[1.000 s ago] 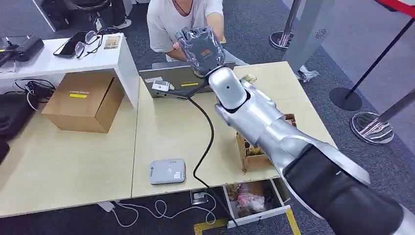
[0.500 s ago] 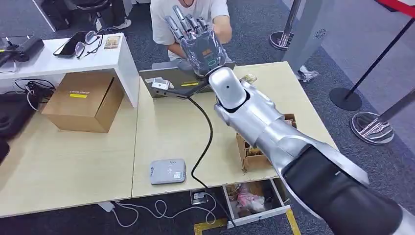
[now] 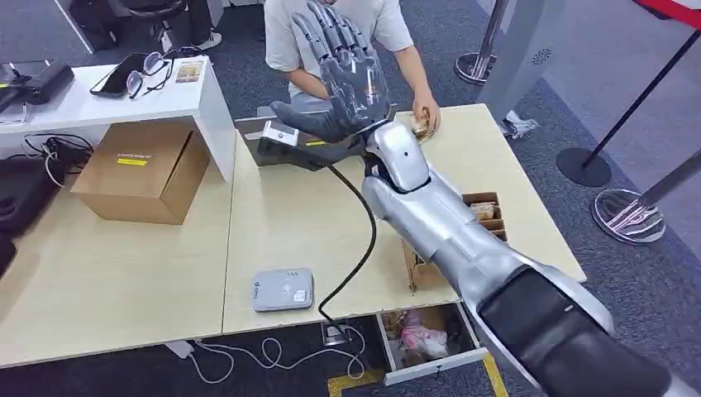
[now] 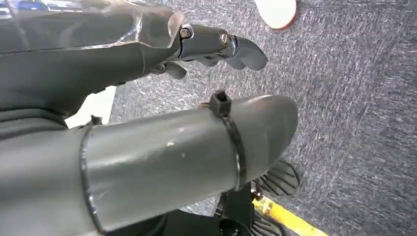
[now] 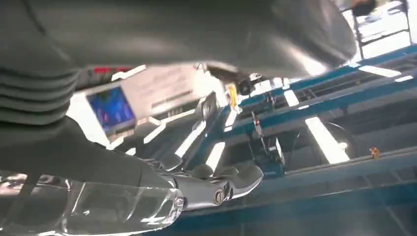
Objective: Pass the card to the sensor for recognition and then transmit it.
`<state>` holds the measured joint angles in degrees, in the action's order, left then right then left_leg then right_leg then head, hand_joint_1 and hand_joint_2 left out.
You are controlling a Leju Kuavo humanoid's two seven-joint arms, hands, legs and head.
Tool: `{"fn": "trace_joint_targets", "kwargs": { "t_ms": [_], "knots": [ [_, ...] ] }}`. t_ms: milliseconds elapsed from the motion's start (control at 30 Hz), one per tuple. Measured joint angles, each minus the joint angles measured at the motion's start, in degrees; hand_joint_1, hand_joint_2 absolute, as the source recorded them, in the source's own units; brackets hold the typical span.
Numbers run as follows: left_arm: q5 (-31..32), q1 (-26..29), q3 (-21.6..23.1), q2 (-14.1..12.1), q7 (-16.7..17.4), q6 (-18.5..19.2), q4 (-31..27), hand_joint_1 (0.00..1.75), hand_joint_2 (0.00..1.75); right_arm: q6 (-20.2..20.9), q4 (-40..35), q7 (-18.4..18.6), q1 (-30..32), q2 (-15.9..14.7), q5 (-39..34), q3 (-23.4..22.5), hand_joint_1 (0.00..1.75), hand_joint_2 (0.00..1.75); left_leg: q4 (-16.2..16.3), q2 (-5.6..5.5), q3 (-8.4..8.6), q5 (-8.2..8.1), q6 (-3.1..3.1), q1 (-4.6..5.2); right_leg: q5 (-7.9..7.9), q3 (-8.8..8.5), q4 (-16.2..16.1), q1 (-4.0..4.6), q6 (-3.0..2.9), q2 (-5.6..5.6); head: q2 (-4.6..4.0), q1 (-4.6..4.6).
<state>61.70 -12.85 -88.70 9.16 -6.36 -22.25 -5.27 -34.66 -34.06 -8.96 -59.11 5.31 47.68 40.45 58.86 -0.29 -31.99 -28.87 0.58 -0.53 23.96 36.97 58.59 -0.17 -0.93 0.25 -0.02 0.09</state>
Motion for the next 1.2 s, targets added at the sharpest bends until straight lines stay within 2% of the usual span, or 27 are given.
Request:
{"fn": "trace_joint_targets", "kwargs": {
  "t_ms": [200,333,533,700,933,1200],
  "knots": [
    [-3.28,0.22,0.0,0.22,-1.16,-0.04,0.0,0.0,0.0,7.5,-15.11,-3.01,8.84,-1.2,-19.06,-2.14,0.0,0.0,0.0,0.0,0.0,-0.03,0.0,0.0,0.02,0.02,-0.01,0.0,0.01,0.0,0.0,-0.04],
    [-4.52,0.73,0.0,0.24,-2.08,0.5,0.0,0.0,0.0,12.94,-27.39,-4.13,16.2,-3.06,-30.97,-2.9,0.0,0.0,0.0,-0.01,-0.02,-0.05,-0.01,0.0,0.07,0.03,-0.02,0.0,0.03,-0.01,0.0,-0.02],
    [-5.51,1.25,0.0,0.22,-2.21,0.85,0.0,0.0,0.0,16.0,-42.69,-6.81,27.56,-6.12,-41.56,-3.87,0.0,0.0,-0.01,-0.02,-0.04,-0.15,-0.04,0.0,0.1,0.04,-0.02,0.0,0.05,0.0,0.0,0.0],
    [-6.27,1.44,0.0,0.2,-2.01,0.7,0.0,0.0,0.0,17.66,-50.71,-8.61,35.12,-7.71,-45.25,-3.89,0.0,0.0,-0.01,-0.02,-0.05,-0.17,-0.06,0.0,0.12,0.05,-0.03,0.0,0.07,-0.01,0.0,0.0],
    [-6.16,1.49,0.0,0.2,-1.14,0.68,0.0,0.0,0.0,18.93,-56.84,-9.79,42.75,-8.31,-45.69,-3.91,0.0,0.0,-0.02,-0.02,-0.06,-0.18,-0.06,0.0,0.13,0.04,-0.03,0.0,0.06,-0.01,0.0,-0.02],
    [-5.55,1.5,0.0,0.15,-0.76,0.7,0.0,0.0,0.0,20.57,-59.81,-10.29,45.91,-8.72,-45.54,-4.5,0.0,0.0,-0.02,0.0,-0.06,-0.17,-0.07,0.0,0.13,0.04,-0.02,0.0,0.06,0.0,0.0,-0.02]
  ]
}}
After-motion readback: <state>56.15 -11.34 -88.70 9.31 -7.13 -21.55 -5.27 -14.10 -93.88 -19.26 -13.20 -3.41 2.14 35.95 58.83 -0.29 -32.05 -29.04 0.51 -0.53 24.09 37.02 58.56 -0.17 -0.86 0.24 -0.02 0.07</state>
